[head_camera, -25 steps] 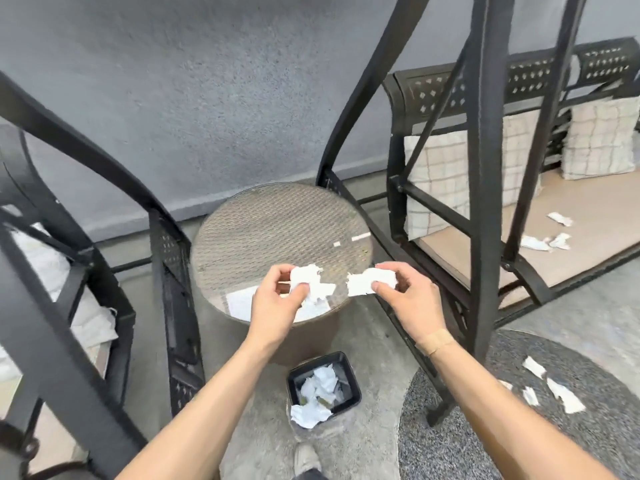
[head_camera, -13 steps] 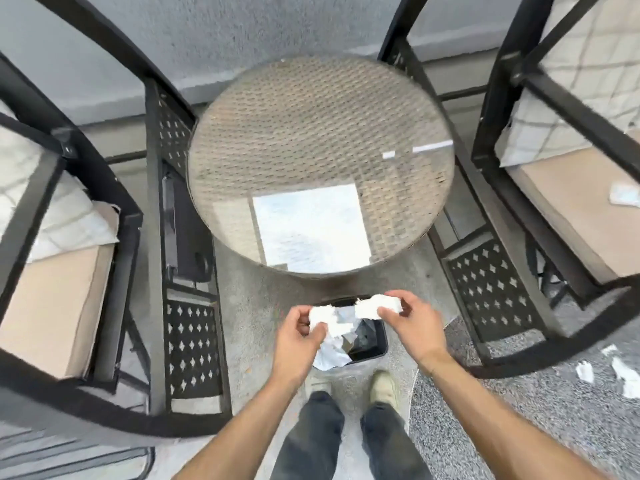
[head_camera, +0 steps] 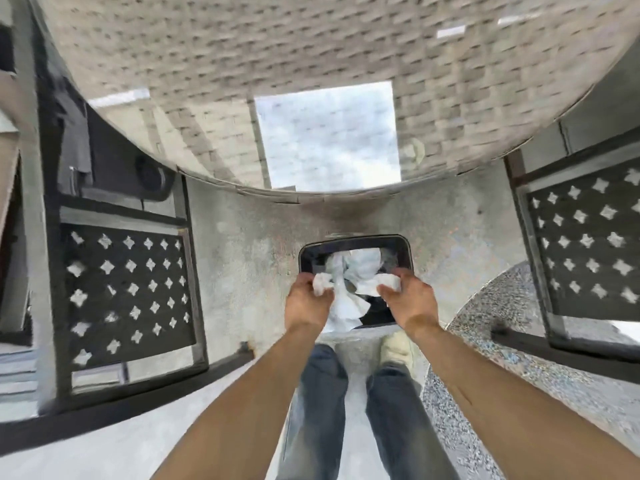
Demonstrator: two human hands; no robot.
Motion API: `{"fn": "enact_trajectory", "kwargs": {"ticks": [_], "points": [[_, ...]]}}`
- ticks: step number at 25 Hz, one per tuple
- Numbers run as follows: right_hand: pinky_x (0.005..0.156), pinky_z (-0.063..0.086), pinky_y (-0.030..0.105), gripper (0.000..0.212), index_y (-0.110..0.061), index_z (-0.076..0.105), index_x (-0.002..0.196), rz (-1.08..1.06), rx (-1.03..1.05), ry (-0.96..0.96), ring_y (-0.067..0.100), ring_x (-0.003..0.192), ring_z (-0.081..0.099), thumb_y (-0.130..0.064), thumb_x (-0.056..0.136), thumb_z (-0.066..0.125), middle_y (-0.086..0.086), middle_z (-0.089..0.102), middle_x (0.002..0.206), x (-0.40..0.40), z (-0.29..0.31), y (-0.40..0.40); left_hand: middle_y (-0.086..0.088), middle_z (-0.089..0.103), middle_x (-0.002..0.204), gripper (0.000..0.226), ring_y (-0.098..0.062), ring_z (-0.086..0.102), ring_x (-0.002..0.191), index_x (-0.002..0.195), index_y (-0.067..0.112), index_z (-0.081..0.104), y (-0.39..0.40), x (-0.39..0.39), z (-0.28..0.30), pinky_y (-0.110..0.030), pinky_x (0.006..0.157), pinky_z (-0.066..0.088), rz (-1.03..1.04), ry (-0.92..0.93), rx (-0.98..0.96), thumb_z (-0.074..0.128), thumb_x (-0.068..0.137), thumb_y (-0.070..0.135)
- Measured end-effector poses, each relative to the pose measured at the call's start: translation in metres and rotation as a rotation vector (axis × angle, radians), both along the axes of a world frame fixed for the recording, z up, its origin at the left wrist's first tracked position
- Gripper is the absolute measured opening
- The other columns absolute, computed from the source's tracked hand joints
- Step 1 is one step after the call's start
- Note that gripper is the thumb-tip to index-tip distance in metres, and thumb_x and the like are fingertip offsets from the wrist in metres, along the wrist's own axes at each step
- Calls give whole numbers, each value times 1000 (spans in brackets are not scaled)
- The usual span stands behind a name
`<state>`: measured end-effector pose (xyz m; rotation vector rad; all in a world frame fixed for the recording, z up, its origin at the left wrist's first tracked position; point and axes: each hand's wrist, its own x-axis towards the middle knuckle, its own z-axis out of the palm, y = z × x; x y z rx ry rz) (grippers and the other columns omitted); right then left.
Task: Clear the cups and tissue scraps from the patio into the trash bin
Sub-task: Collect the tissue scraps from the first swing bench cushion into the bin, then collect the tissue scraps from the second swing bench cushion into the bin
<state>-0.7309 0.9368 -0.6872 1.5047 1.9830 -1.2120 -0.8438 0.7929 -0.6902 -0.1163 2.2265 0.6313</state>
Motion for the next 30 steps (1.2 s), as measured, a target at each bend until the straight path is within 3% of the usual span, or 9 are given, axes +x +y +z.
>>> {"fn": "enact_trajectory", "kwargs": {"ticks": [3, 6, 12, 15, 19, 21, 23, 26, 30], "points": [[93, 49, 33, 48, -24, 50, 135, 5, -58, 20, 29, 111, 62, -33, 89, 64, 10, 66, 124, -1, -15, -6, 10, 60, 89, 45, -15, 58, 84, 117, 23, 52, 1, -1, -15, -20, 70, 40, -32, -13, 11, 73, 82, 42], [97, 44, 31, 53, -26, 46, 140, -22, -85, 57, 26, 118, 59, -35, 91, 62, 6, 62, 131, 0, -7, -9, 19, 58, 88, 46, -6, 55, 79, 120, 25, 53, -4, 1, -9, -16, 62, 38, -26, -20, 60, 72, 82, 43], [96, 49, 35, 50, -27, 50, 138, 45, 41, 204, 22, 111, 62, -34, 90, 63, 2, 63, 130, -6, 77, 9, 5, 67, 113, 43, -13, 64, 91, 121, 27, 57, -1, -13, 61, -28, 84, 50, -107, 65, 198, 71, 82, 38], [95, 49, 38, 49, -34, 49, 136, 169, 179, 281, 18, 111, 60, -45, 90, 61, -4, 59, 132, -5, 151, 27, 12, 64, 113, 40, -3, 65, 93, 118, 35, 57, 7, -21, 130, -36, 87, 55, -270, 153, 357, 68, 82, 46], [100, 38, 27, 49, -31, 52, 135, 255, 416, 357, 15, 119, 55, -48, 90, 59, -6, 58, 135, 8, 267, 49, 24, 54, 113, 41, 12, 54, 100, 119, 44, 54, 13, -29, 238, -28, 87, 54, -471, 290, 456, 60, 81, 60], [100, 36, 26, 50, -29, 53, 135, 294, 546, 380, 14, 124, 51, -50, 90, 58, -6, 57, 136, 14, 333, 58, 27, 53, 112, 44, 10, 54, 101, 120, 47, 51, 19, -35, 301, -26, 88, 50, -555, 399, 474, 57, 80, 64], [104, 42, 34, 51, -27, 54, 134, 326, 679, 412, 17, 124, 51, -51, 89, 59, -4, 58, 135, 16, 392, 67, 26, 54, 117, 46, 3, 54, 109, 122, 44, 52, 29, -45, 359, -27, 91, 47, -628, 530, 514, 55, 80, 65], [101, 44, 44, 51, -24, 57, 131, 333, 851, 477, 21, 126, 51, -48, 87, 64, -3, 59, 134, 16, 472, 72, 10, 61, 127, 56, -13, 55, 121, 126, 29, 58, 45, -61, 439, -40, 100, 45, -768, 752, 572, 53, 81, 63], [102, 41, 43, 52, -26, 59, 130, 335, 1055, 512, 20, 130, 48, -52, 85, 63, -4, 58, 135, 18, 555, 76, 2, 59, 133, 61, -20, 53, 126, 131, 25, 58, 64, -73, 526, -47, 101, 43, -908, 1025, 615, 56, 83, 63]]}}
